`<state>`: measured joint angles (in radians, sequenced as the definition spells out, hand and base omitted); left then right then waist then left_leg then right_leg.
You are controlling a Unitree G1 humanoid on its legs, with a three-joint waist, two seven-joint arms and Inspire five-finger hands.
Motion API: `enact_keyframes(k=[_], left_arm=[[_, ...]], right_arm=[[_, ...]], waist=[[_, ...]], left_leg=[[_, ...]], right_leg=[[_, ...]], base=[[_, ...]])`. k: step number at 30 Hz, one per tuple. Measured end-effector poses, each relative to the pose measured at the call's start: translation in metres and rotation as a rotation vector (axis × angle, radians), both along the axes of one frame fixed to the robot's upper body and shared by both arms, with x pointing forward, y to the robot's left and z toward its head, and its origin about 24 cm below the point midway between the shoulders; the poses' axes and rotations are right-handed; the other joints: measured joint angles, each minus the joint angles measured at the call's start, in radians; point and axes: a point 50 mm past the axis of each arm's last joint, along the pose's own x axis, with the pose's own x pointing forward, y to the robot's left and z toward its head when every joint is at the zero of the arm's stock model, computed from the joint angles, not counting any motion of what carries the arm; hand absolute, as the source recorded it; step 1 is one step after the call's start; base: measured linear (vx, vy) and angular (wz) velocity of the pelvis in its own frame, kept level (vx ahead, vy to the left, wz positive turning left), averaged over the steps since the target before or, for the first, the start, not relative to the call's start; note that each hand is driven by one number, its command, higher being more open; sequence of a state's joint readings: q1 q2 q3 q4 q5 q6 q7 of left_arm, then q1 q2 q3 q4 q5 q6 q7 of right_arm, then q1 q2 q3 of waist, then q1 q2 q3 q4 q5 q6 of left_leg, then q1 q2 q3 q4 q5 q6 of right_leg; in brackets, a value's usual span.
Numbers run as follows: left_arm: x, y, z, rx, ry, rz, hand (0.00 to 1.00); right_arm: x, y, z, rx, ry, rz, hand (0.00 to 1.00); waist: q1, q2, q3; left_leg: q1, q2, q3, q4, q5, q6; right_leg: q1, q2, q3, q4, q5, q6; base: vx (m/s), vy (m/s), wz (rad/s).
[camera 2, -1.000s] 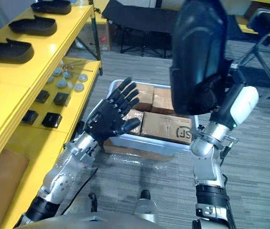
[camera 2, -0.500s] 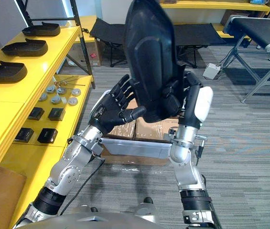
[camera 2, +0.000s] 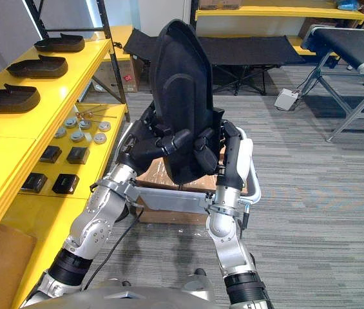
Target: Walk over and take three plastic housings, then place them on the shelf
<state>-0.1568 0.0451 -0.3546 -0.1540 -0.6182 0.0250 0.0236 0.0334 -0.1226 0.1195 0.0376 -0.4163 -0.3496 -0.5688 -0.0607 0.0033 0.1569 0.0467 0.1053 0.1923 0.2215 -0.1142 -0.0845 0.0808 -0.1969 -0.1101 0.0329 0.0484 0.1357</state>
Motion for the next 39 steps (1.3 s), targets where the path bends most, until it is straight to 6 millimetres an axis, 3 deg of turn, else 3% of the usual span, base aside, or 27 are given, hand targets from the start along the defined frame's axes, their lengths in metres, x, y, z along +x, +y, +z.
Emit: enact_keyframes(k=[7, 14, 18, 28, 29, 39], left_arm=[[0.000, -0.002, -0.001, 0.009, 0.007, -0.019, 0.00], [0.008, 0.014, -0.004, 0.048, 0.036, 0.041, 0.00], [0.008, 0.013, -0.005, 0.063, 0.047, 0.011, 0.00], [0.009, 0.010, -0.024, -0.105, 0.184, -0.106, 0.00], [0.009, 0.012, -0.026, -0.114, 0.193, -0.113, 0.00], [0.001, 0.017, -0.039, -0.130, 0.200, -0.014, 0.00]], right_arm=[[-0.002, 0.003, -0.003, 0.027, -0.012, -0.024, 0.00], [-0.018, 0.017, -0.004, 0.068, -0.098, 0.030, 0.00], [-0.018, 0.015, -0.004, 0.074, -0.103, 0.019, 0.00], [-0.018, 0.016, 0.001, 0.081, -0.129, 0.018, 0.00], [-0.019, 0.016, 0.001, 0.071, -0.128, 0.027, 1.00], [-0.020, 0.028, 0.011, 0.065, -0.165, 0.116, 1.00]], waist=[[0.001, -0.008, -0.006], [0.001, -0.018, -0.028], [0.003, -0.021, -0.030], [-0.002, -0.021, -0.040], [-0.002, -0.021, -0.040], [-0.007, -0.018, -0.043]], left_leg=[[-0.002, -0.003, -0.008, -0.002, 0.001, 0.001], [-0.004, -0.005, -0.010, -0.004, 0.000, 0.001], [-0.008, -0.010, -0.012, 0.003, -0.001, 0.004], [-0.032, -0.011, -0.012, 0.020, -0.007, 0.007], [-0.032, -0.011, -0.011, 0.020, -0.007, 0.007], [-0.039, -0.012, -0.011, 0.022, -0.007, 0.007]], right_leg=[[0.004, -0.002, -0.008, -0.004, 0.000, 0.000], [0.004, -0.003, -0.012, -0.017, -0.003, -0.006], [0.005, -0.009, -0.013, -0.017, -0.003, -0.005], [-0.011, -0.011, -0.009, -0.017, 0.004, 0.005], [-0.012, -0.011, -0.008, -0.017, 0.004, 0.005], [-0.020, -0.012, -0.007, -0.017, 0.005, 0.007]], base=[[0.00, 0.001, 0.03], [0.00, 0.000, 0.00], [0.00, 0.003, 0.01], [0.00, 0.000, 0.00], [0.00, 0.000, 0.00], [0.00, 0.000, 0.00]])
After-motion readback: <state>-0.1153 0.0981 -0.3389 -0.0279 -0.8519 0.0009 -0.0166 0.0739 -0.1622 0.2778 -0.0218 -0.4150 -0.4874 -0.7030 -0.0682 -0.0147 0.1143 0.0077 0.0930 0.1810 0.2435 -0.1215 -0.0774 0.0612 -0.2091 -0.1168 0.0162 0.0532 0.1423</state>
